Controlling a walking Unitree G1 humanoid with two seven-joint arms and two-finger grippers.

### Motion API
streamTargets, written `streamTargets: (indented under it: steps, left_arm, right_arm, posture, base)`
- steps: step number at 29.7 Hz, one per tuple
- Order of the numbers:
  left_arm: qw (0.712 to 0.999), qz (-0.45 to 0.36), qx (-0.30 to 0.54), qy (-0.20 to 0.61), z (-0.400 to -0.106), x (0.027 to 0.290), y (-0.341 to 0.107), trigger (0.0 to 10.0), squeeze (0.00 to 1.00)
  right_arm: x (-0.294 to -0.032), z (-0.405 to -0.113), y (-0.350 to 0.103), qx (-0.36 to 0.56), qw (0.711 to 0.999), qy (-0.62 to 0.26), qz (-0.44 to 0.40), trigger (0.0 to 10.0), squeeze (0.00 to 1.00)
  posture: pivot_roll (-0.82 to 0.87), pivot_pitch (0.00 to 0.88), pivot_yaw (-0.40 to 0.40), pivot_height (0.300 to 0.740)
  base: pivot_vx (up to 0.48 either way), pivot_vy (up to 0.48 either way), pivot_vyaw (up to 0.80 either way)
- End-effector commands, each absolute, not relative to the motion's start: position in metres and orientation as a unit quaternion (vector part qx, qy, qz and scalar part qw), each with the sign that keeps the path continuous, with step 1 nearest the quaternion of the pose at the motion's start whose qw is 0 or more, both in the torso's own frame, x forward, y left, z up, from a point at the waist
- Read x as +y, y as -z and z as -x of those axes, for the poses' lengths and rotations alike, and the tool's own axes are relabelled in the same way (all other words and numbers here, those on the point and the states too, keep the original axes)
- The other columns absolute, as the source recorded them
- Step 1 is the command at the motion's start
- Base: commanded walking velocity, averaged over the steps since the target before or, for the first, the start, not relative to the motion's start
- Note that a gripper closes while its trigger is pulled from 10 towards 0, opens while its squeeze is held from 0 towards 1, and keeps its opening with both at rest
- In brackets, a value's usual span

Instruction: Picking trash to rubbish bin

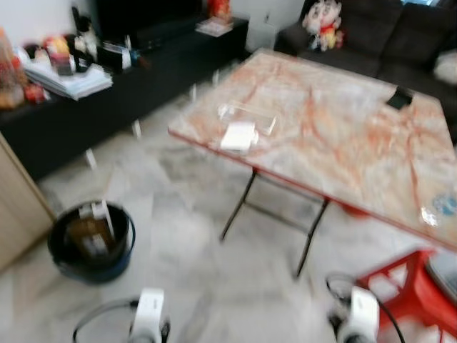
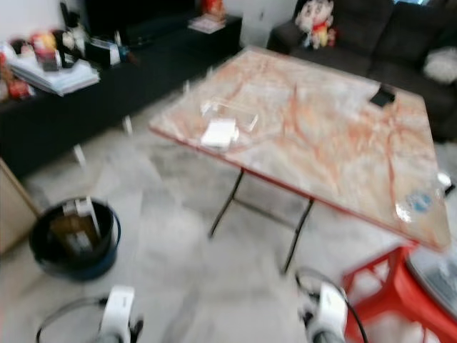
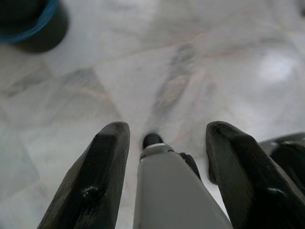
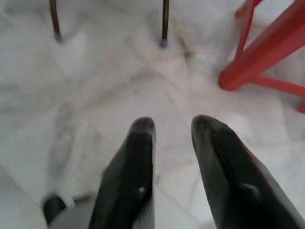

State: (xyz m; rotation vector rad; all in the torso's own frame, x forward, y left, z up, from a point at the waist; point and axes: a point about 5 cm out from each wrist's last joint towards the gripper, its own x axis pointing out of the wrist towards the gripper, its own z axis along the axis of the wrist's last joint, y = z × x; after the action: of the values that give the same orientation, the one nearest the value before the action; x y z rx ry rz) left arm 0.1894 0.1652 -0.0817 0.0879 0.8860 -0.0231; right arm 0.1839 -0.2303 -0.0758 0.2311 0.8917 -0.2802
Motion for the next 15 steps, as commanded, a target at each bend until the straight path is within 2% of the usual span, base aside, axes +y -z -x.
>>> streamTargets:
  steps: [1, 11, 15]
  left_arm:
    - [0.902, -0.045, 0.429, 0.015, -0.1917, 0.1643, 0.0808, 10.0, 0.0]
    - [0.902, -0.044, 0.43, 0.016, -0.1913, 0.1641, 0.081, 10.0, 0.0]
    - [0.902, -0.042, 0.429, 0.013, -0.192, 0.1642, 0.0806, 10.0, 0.0]
  right_arm:
    - [-0.2341, -0.183, 0.0754, 0.429, 0.886, 0.139, -0.11, 10.0, 0.0]
    - [-0.234, -0.1842, 0.0749, 0.429, 0.886, 0.138, -0.109, 10.0, 0.0]
    - [-0.2341, -0.1845, 0.0747, 0.429, 0.886, 0.139, -0.108, 10.0, 0.0]
  posture:
    - [0.02, 0.033, -0.139, 0.74]
    - [0.01, 0.026, -0.139, 0.74]
    - [0.02, 0.033, -0.141, 0.74]
  base:
    - [0.0, 0.0, -0.8]
    - [0.0, 0.0, -0.8]
    - [0.0, 0.0, 0.0]
